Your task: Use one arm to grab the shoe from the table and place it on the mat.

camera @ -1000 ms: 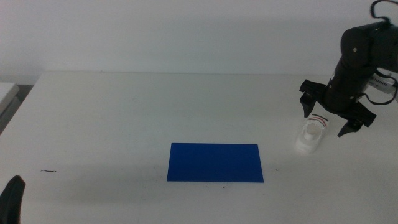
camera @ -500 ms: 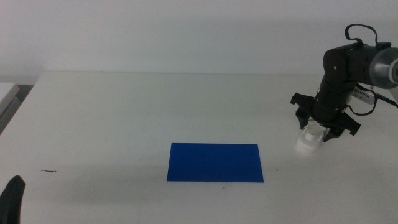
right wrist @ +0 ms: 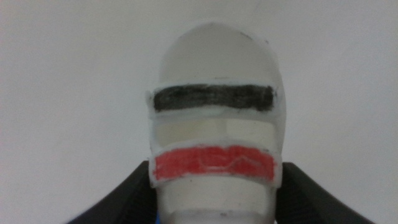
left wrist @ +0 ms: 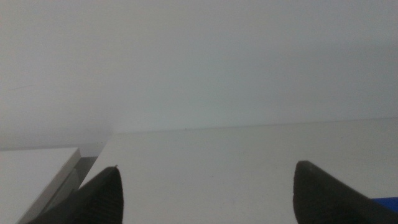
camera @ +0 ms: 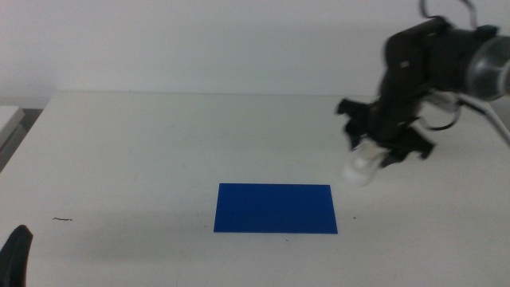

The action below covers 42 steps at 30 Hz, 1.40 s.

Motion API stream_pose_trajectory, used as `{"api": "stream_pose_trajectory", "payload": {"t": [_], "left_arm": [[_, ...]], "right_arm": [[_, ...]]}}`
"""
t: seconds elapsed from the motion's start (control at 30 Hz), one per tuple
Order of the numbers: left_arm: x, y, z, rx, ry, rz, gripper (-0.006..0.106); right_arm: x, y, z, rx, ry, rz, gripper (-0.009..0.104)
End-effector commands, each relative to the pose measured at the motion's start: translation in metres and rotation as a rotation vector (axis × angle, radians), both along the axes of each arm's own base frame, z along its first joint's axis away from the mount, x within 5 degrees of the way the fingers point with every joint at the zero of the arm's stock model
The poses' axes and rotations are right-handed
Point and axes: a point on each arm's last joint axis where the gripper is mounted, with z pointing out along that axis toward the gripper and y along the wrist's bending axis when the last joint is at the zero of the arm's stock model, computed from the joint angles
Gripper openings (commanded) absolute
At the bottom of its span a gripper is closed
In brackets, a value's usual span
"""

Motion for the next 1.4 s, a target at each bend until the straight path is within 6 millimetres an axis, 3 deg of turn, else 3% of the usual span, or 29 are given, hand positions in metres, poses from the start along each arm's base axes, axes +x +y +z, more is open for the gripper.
{"api": "stream_pose_trajectory", "payload": {"t": [0.0, 0.23, 0.37, 0.5, 0.67, 0.77, 1.0, 1.2, 1.37], "left_arm": [[0.0, 0.0, 0.001, -0.002, -0.009, 0.002, 0.094], [0.0, 0.0, 0.001, -0.002, -0.009, 0.002, 0.094], [0.0, 0.0, 0.001, -0.002, -0.009, 0.002, 0.094], [0.0, 0.0, 0.001, -0.002, -0.009, 0.002, 0.094], [0.0, 0.0, 0.001, -0.002, -0.009, 0.002, 0.094], [0.0, 0.0, 0.001, -0.002, -0.009, 0.002, 0.094], [0.0, 0.0, 0.001, -0.002, -0.009, 0.002, 0.094], [0.0, 0.0, 0.001, -0.002, -0.009, 0.002, 0.094], [0.0, 0.0, 0.001, -0.002, -0.009, 0.002, 0.094]], "right_arm": [[-0.012, 0.024, 0.003, 0.019, 0.005, 0.009, 0.032], [-0.04, 0.091, -0.007, 0.08, -0.022, 0.018, 0.032], [-0.049, 0.118, -0.021, 0.104, -0.019, 0.017, 0.032], [-0.048, 0.135, -0.03, 0.077, 0.017, 0.032, 0.032], [-0.045, 0.141, -0.032, 0.041, 0.027, 0.11, 0.032], [-0.044, 0.143, -0.029, -0.014, 0.008, 0.331, 0.031], [-0.044, 0.143, -0.026, -0.254, -0.01, 1.193, 0.029], [-0.044, 0.144, -0.026, -0.43, -0.026, 1.8, 0.029], [-0.047, 0.144, -0.028, -0.451, -0.012, 2.072, 0.029]]}}
